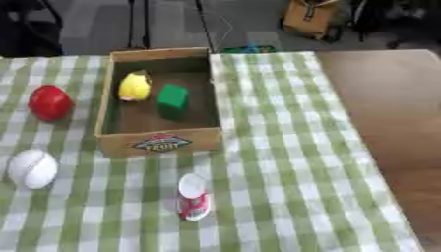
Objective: Pick up objects on the table and place them in the box.
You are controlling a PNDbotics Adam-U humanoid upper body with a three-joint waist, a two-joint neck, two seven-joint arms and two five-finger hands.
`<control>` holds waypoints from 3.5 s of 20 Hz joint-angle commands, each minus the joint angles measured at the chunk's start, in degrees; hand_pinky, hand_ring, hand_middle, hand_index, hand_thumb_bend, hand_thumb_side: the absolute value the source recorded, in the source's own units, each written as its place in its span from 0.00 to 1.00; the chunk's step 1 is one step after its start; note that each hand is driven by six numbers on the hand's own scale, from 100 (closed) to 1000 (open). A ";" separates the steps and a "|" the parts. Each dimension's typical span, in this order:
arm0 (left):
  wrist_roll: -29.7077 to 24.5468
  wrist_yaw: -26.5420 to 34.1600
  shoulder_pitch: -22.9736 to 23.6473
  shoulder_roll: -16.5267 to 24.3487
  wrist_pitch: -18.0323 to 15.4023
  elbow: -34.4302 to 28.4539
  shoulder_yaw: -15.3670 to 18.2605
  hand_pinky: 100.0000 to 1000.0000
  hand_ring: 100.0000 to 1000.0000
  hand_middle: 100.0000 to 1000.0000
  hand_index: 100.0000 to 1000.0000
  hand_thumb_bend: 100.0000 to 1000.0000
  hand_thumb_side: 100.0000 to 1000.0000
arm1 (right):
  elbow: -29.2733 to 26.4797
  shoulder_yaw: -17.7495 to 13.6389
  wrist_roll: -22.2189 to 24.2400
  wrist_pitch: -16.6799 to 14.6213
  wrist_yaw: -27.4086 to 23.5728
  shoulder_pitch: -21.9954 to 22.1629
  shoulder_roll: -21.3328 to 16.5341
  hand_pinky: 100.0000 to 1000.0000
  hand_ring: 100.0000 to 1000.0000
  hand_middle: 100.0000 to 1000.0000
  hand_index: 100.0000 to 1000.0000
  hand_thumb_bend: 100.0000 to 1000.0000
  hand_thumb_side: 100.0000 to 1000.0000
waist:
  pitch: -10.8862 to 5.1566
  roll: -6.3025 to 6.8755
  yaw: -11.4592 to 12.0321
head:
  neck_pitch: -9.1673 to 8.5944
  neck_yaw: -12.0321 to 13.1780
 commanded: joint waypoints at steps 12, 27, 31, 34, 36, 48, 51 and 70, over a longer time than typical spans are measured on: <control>-1.47 0.85 0.14 1.41 0.63 -0.82 -0.78 0.39 0.62 0.75 0.78 0.09 1.00 | 22.04 14.07 14.25 -6.40 17.60 -18.43 -1.53 0.78 0.84 0.82 0.92 0.84 0.95 | -1.45 -0.59 0.61 | 0.73 -1.66; -2.20 0.74 0.03 1.34 1.23 -0.82 -1.00 0.38 0.62 0.74 0.76 0.09 1.00 | 28.62 16.23 21.05 -6.84 25.12 -15.69 6.13 0.79 0.85 0.83 0.93 0.88 0.86 | -0.96 -1.24 0.61 | 0.07 -1.80; -2.27 0.61 -0.02 1.33 1.31 -0.82 -0.99 0.38 0.62 0.74 0.76 0.09 1.00 | 27.11 15.73 22.16 -7.07 23.66 -12.59 7.14 0.79 0.85 0.84 0.94 0.89 0.85 | -0.68 -1.32 0.52 | -0.15 -1.71; -2.32 0.47 -0.14 1.32 1.35 -0.82 -1.02 0.38 0.62 0.74 0.76 0.09 1.00 | 23.62 14.83 23.84 -6.01 20.13 -9.12 8.06 0.77 0.84 0.83 0.92 0.87 0.85 | -0.44 -1.36 0.44 | -0.18 -1.64; -2.33 0.41 -0.22 1.32 1.36 -0.82 -1.02 0.38 0.62 0.74 0.76 0.09 1.00 | 21.03 14.22 25.21 -4.83 17.47 -6.81 8.55 0.76 0.82 0.81 0.90 0.86 0.86 | -0.31 -1.36 0.40 | -0.22 -1.60; -2.28 0.29 -0.50 1.38 1.64 -0.82 -0.98 0.38 0.62 0.74 0.75 0.09 1.00 | 9.39 11.05 27.08 3.46 8.12 3.22 10.74 0.69 0.73 0.73 0.83 0.76 0.95 | -0.29 -1.66 -0.09 | -0.28 -1.20; -2.20 0.34 -0.63 1.38 1.74 -0.82 -0.95 0.38 0.61 0.74 0.75 0.09 1.00 | 7.29 10.94 26.69 5.59 7.37 6.02 11.83 0.69 0.72 0.72 0.82 0.75 0.96 | -0.37 -1.76 -0.15 | -0.43 -1.10; -1.95 0.42 -1.22 0.95 1.73 -0.82 -0.86 0.38 0.61 0.74 0.75 0.09 1.00 | 6.45 12.11 30.47 8.58 11.26 14.90 16.81 0.67 0.72 0.74 0.86 0.92 0.39 | 0.16 -1.23 0.26 | -0.99 -1.27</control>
